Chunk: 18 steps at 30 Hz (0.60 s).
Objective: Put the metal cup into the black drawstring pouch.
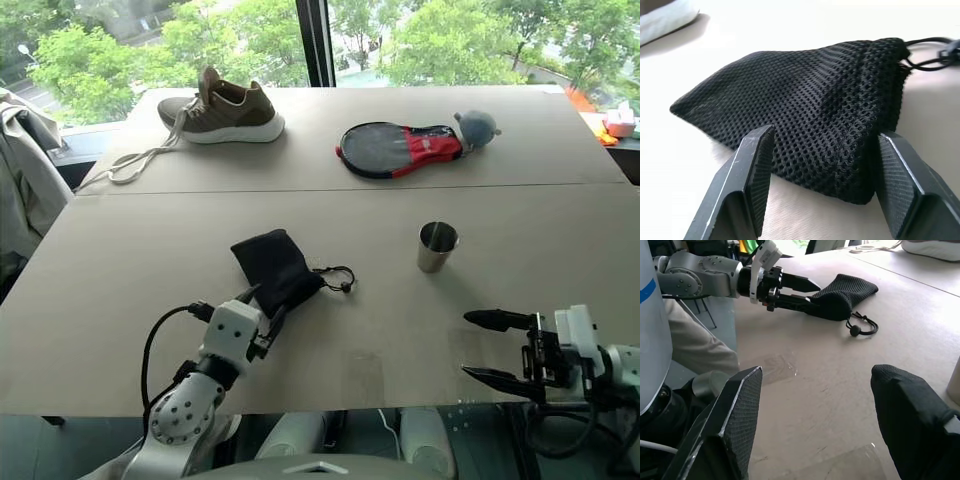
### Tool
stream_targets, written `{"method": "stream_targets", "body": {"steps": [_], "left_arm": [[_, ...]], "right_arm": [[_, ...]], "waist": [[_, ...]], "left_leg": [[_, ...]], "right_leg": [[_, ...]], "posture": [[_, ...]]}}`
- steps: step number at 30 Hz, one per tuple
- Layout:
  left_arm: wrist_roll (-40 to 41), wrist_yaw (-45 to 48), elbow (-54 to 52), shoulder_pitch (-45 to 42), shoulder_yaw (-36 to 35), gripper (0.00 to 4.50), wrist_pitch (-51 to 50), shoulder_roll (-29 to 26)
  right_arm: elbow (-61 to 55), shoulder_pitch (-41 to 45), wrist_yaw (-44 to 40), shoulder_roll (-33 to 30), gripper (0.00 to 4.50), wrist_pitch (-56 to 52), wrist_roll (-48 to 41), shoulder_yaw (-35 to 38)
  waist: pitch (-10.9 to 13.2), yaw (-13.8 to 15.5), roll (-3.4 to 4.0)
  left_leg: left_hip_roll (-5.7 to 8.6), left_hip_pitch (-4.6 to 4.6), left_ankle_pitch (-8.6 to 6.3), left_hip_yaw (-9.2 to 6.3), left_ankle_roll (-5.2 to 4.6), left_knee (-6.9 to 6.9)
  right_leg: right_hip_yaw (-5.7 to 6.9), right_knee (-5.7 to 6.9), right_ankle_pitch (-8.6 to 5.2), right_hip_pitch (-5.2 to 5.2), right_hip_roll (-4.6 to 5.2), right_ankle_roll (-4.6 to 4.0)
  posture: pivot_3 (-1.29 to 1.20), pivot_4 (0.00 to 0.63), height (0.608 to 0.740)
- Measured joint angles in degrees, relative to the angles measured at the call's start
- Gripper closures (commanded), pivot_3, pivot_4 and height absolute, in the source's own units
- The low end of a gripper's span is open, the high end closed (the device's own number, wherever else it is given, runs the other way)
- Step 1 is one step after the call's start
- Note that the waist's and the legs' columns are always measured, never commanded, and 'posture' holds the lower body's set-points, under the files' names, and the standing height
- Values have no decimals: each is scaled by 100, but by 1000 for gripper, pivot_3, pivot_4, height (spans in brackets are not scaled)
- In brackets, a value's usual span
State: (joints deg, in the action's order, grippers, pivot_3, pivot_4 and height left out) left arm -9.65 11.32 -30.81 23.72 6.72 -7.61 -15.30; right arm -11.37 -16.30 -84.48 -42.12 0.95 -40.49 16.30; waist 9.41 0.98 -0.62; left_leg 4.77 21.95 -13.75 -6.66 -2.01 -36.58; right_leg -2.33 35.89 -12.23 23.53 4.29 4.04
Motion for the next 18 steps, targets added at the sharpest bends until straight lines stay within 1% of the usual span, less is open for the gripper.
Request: {"method": "stream_targets", "body": {"steps": [1, 2, 6, 7, 12, 14, 16, 18], "left_arm": [[-37, -44, 6, -3, -15, 2166, 16, 4], [-41, -58, 13, -4, -20, 2331, 22, 3], [-42, -94, 108, -5, -110, 4267, 60, 0], [-43, -107, 129, -12, -144, 4460, 69, -2], [-50, -153, 228, -96, -229, 4460, 104, -6], [-17, -112, 232, -136, -242, 4460, 107, -14], [58, -15, 232, -222, -264, 4460, 96, -39], [200, 94, 228, -383, -321, 4460, 29, -45]], "right_arm": [[2, 55, 0, 0, 962, -24, 0, 0], [2, 85, 0, 0, 962, -38, 0, -1], [3, 157, 0, 1, 962, -68, 1, -2], [3, 163, 1, 2, 962, -72, 1, -2], [6, 207, 24, 20, 962, -76, 6, -3], [11, 375, 231, 151, 962, -78, 22, -4], [14, 649, 651, 419, 962, -81, 52, -4], [20, 1117, 1461, 727, 962, -85, 341, -8]], "waist": [[0, 0, 0], [0, 0, 0], [0, 1, 0], [0, 2, 0], [0, 1, -1], [0, -5, -1], [1, -15, -2], [0, -17, 1]], "left_leg": [[0, 0, 0, 0, 0, 0], [0, 0, 0, 0, 0, 0], [0, 1, 2, 0, -4, 0], [0, 2, 2, -1, -3, 0], [0, 1, 1, 0, -1, -1], [0, 0, 1, 0, -1, -1], [-1, -2, 0, 0, 0, -1], [-1, -3, 0, 3, 1, -2]], "right_leg": [[1, 0, -2, -1, 0, -4], [1, 1, -2, -1, -1, -4], [2, 0, 6, 1, -1, 10], [2, 0, 6, 1, -1, 10], [2, 0, 6, 0, -1, 10], [1, 0, 6, 0, -1, 10], [1, 2, 7, 1, -4, 10], [1, 6, 8, 2, -3, 10]], "posture": [[0, 150, 736], [0, 150, 736], [0, 150, 736], [0, 150, 736], [0, 150, 736], [0, 150, 736], [0, 150, 736], [0, 150, 736]]}}
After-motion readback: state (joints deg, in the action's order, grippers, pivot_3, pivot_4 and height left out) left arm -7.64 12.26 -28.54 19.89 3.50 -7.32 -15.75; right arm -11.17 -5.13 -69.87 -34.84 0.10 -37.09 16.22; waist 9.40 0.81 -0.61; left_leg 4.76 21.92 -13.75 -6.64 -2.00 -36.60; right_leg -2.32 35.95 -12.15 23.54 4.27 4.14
